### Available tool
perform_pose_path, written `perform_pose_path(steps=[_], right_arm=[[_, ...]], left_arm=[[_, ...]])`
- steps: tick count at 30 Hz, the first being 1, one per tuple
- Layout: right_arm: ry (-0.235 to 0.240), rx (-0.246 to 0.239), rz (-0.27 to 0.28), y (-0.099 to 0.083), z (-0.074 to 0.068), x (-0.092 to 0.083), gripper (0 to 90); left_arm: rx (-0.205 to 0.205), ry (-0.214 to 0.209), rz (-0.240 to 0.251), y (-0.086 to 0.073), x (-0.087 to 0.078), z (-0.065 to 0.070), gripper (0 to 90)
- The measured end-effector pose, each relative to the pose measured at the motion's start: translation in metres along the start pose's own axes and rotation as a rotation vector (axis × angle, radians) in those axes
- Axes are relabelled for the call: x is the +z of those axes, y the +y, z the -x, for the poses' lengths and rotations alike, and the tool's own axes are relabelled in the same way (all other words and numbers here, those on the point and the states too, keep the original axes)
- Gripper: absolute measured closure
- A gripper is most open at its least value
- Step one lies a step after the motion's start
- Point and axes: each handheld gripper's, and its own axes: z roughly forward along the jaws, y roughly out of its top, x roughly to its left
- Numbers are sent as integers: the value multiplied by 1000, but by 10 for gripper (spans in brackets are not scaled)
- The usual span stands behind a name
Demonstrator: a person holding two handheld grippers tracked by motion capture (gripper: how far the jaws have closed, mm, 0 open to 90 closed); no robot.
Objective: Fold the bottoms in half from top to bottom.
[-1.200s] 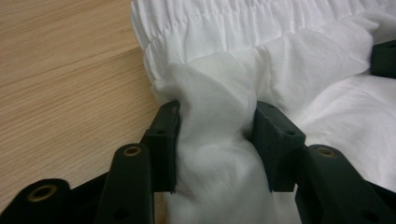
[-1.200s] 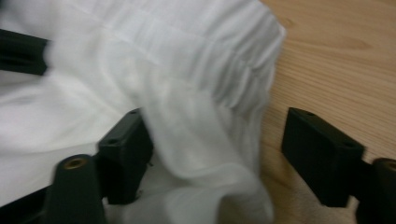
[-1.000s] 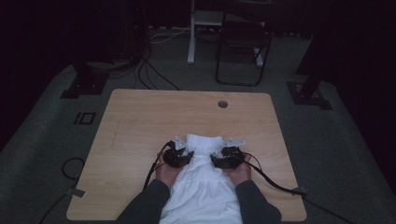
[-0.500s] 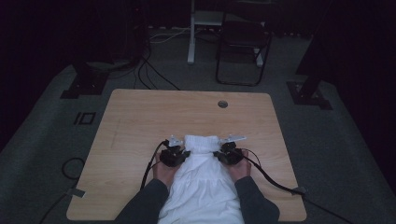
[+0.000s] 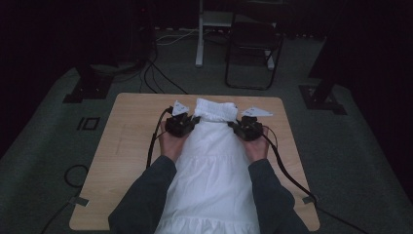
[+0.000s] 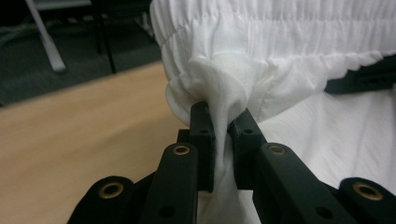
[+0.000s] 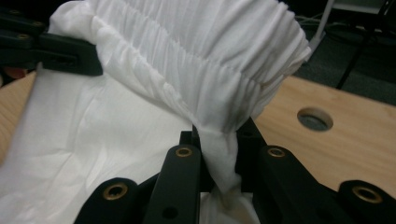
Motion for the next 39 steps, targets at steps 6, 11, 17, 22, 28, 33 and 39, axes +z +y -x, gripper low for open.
perform_pose_path(steps=[6,11,17,22,28,33,39], right_arm=[[30,-28,0,-2,-6,-16,830],[64,-48,1,-17,-15,-36,830],[98,-72,-23,-36,-29,-50,829],[124,-79,-54,-60,-43,-62,829],[173,-90,-127,-100,-61,-74,826],[207,-100,-252,-140,-73,-73,823],[236,-104,-347,-165,-80,-62,815]], left_arm=[[19,-33,2,-7,-14,10,826],[29,-76,19,-25,-34,25,825],[35,-108,14,-47,-52,37,824],[30,-147,-26,-73,-65,48,821],[28,-212,-132,-116,-78,64,815],[45,-238,-290,-161,-71,76,811],[71,-217,-318,-172,-58,70,808]])
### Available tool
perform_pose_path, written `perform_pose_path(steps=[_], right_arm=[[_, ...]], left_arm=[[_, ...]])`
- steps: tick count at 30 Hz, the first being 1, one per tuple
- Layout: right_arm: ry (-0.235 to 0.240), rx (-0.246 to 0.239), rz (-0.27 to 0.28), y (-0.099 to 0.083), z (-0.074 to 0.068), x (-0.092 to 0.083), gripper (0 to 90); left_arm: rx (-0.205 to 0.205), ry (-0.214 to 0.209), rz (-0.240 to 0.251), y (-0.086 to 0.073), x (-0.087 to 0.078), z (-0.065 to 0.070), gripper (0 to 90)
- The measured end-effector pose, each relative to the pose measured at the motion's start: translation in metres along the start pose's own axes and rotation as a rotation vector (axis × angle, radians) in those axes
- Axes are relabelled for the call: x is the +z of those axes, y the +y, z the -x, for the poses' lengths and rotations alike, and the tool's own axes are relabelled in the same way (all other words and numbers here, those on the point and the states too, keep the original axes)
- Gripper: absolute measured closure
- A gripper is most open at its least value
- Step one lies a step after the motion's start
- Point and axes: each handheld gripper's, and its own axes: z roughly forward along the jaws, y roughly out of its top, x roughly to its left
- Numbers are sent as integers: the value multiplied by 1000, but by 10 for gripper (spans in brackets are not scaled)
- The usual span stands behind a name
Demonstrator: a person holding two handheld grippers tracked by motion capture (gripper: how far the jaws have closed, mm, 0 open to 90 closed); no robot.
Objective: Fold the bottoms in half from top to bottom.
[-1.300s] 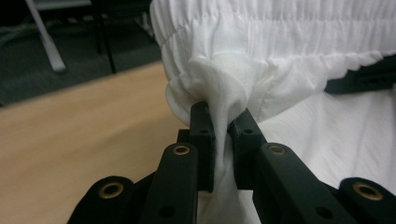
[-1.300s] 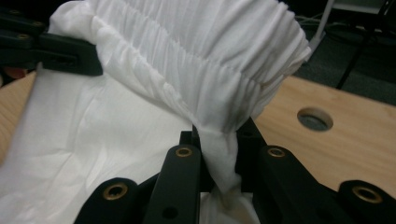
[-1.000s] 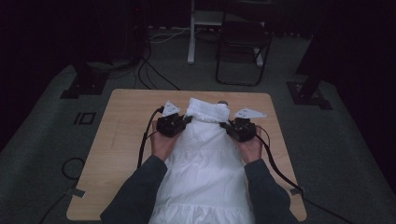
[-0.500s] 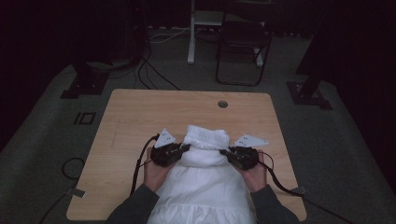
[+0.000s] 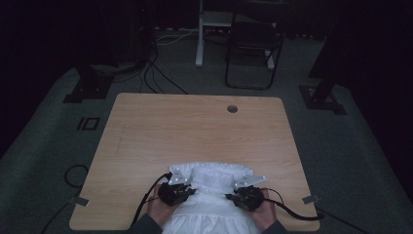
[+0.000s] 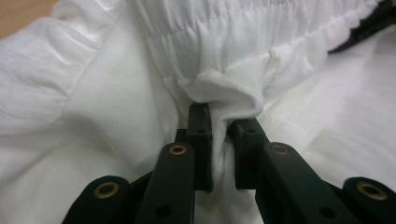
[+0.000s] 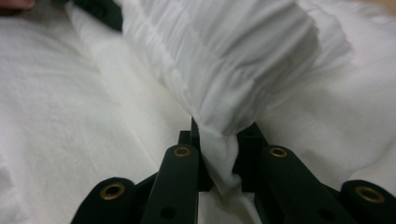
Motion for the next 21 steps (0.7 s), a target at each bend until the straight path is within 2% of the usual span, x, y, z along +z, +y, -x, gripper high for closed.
perform_pose_path(steps=[3,5,8,10,11,13,14,17,21], right_arm=[[8,4,-12,3,5,6,813],[-20,-11,-11,8,11,10,813],[-72,-29,3,20,28,18,814],[-95,-9,5,31,46,25,814],[-99,0,7,37,55,30,814],[-90,28,8,48,69,38,813],[-99,30,6,53,72,41,813],[-161,8,-4,66,70,52,811],[-177,13,-6,79,73,62,809]], left_arm=[[24,44,-9,9,6,-5,806],[23,67,-11,15,11,-9,804],[-32,85,-12,27,17,-16,800],[-67,78,-26,33,21,-19,787],[-67,81,-31,36,23,-20,785],[-26,117,-41,43,28,-27,786],[-10,136,-46,46,30,-33,787],[-3,183,-55,56,36,-52,793],[16,220,-69,70,43,-76,796]])
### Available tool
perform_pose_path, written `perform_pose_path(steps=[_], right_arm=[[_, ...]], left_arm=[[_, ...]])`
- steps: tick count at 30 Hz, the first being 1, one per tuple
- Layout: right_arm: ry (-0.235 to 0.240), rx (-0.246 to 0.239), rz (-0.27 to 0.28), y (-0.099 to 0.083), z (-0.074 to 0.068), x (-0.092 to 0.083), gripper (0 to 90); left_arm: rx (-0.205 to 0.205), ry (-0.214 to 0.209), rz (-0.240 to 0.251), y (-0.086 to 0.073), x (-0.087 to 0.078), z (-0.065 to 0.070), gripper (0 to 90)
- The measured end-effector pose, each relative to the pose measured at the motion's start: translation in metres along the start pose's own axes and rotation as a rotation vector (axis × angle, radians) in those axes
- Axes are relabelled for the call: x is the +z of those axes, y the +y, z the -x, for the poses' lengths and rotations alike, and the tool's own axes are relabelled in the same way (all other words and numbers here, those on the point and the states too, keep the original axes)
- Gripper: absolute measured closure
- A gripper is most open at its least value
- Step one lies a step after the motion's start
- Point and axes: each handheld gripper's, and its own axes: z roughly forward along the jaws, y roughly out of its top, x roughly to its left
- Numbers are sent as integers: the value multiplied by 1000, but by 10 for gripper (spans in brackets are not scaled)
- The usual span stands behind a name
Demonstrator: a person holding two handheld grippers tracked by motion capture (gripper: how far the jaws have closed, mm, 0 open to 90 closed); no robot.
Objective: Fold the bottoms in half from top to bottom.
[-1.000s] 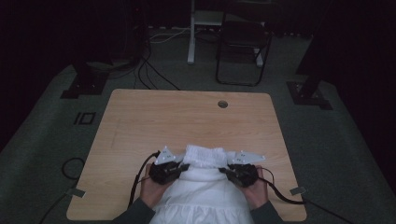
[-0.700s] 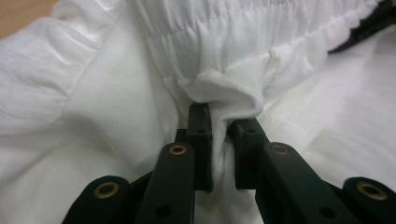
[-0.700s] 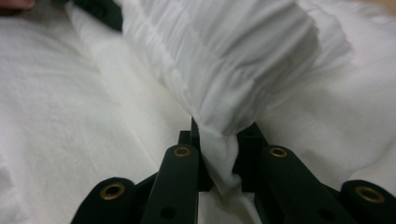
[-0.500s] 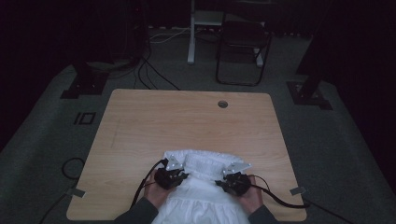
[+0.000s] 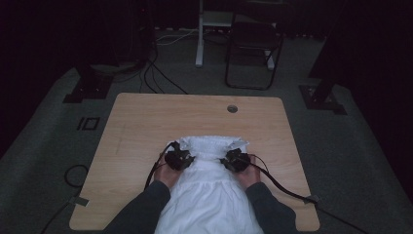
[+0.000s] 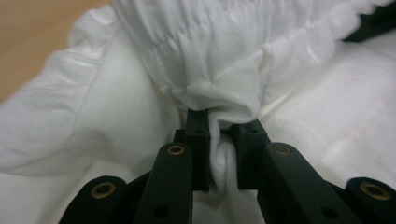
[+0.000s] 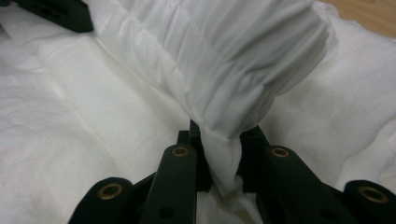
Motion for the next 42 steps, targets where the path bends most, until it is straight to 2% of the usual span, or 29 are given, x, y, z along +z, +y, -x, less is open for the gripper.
perform_pose_path(steps=[6,8,11,13,15,17,19,21,23,27,29,30,31,34,36,37,38,39,40,41,42], right_arm=[[-35,10,-4,23,17,20,806],[-45,24,-8,30,25,25,804],[-67,69,-11,42,40,35,802],[-102,87,-10,48,46,40,801],[-151,88,-14,52,46,43,806],[-172,90,-18,54,45,45,810],[-163,94,-15,53,46,44,814],[-155,89,-7,51,46,41,819],[-147,87,11,51,46,35,822],[-130,80,96,58,45,7,823],[-119,73,154,62,42,-14,822],[-119,73,154,62,42,-14,822],[-101,53,210,65,34,-43,817],[-94,12,246,61,22,-70,814],[-82,-10,268,54,10,-87,813],[-68,-20,272,49,4,-95,815],[-57,-22,272,45,1,-98,817],[-41,-34,268,37,-5,-102,820],[-34,-42,257,32,-9,-103,821],[-26,-59,237,23,-15,-102,821],[-26,-59,237,23,-15,-102,821]], left_arm=[[12,77,-25,25,19,-18,802],[7,92,-33,34,27,-24,802],[-25,111,-50,49,38,-33,802],[-51,127,-60,56,44,-34,804],[-53,150,-72,62,47,-33,811],[-62,150,-78,64,48,-33,820],[-77,126,-71,63,44,-36,826],[-110,87,-44,62,38,-39,835],[-126,60,-9,63,27,-41,839],[-127,31,102,70,-7,-36,844],[-120,10,160,72,-29,-30,844],[-120,10,160,72,-29,-30,843],[-91,-13,231,71,-59,-18,843],[-51,-41,286,62,-89,-1,843],[-42,-49,294,58,-94,3,843],[-20,-65,301,46,-105,15,843],[-20,-65,301,46,-105,15,842],[-8,-81,287,30,-109,25,842],[-14,-97,270,20,-109,31,842],[-16,-106,258,13,-108,34,841],[-16,-106,258,13,-108,34,841]])
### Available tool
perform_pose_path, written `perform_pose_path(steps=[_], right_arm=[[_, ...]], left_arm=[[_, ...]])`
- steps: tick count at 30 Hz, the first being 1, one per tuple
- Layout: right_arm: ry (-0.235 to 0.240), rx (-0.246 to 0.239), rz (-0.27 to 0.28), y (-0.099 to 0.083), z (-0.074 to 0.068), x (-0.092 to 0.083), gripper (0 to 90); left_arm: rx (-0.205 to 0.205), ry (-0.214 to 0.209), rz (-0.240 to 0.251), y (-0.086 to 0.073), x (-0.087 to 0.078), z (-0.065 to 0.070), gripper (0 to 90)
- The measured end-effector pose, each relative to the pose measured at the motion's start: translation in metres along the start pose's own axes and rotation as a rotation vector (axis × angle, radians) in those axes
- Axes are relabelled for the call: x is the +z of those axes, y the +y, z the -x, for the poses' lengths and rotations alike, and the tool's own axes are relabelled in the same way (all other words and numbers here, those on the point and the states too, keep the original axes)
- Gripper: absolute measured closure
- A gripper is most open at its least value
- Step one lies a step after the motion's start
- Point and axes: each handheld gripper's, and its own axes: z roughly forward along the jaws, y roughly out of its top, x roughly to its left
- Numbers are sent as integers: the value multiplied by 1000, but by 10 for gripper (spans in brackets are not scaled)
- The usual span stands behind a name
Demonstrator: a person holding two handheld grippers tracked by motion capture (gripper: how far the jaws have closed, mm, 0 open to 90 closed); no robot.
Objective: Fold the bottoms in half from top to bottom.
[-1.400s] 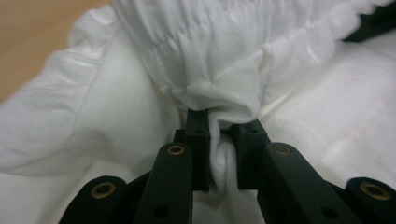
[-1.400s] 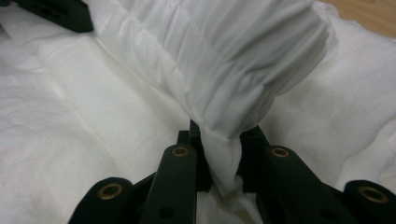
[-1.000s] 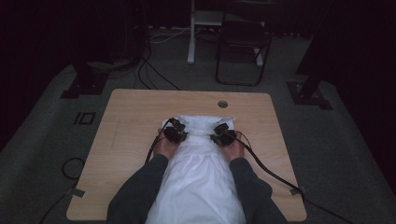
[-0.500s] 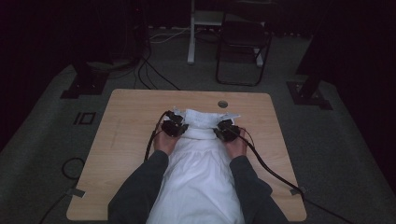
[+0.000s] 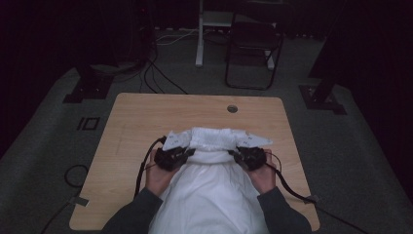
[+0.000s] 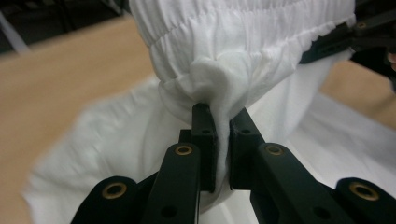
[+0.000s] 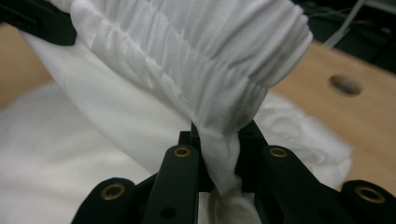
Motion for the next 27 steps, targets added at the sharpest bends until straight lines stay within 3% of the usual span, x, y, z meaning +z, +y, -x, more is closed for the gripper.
perform_pose_path(steps=[1,2,4,8,10,17,21,24,27], right_arm=[[23,-9,-40,-15,-9,1,821],[23,-9,-40,-15,-9,1,821],[50,-2,-89,-35,-18,7,821],[68,12,-158,-60,-25,21,819],[65,23,-187,-68,-27,26,814],[52,57,-212,-79,-28,38,805],[15,9,-221,-75,-25,49,802],[0,-10,-227,-65,-10,65,800],[-7,2,-231,-59,-3,74,799]], left_arm=[[-15,-22,-42,-19,3,6,840],[-15,-22,-42,-19,3,6,840],[-51,-48,-113,-49,14,12,838],[-56,-44,-166,-65,26,14,837],[-47,-29,-212,-78,41,14,837],[-11,-9,-222,-75,50,6,830],[-47,7,-225,-69,57,0,826],[-36,30,-231,-62,65,-5,823],[-29,45,-236,-57,71,-12,822]])
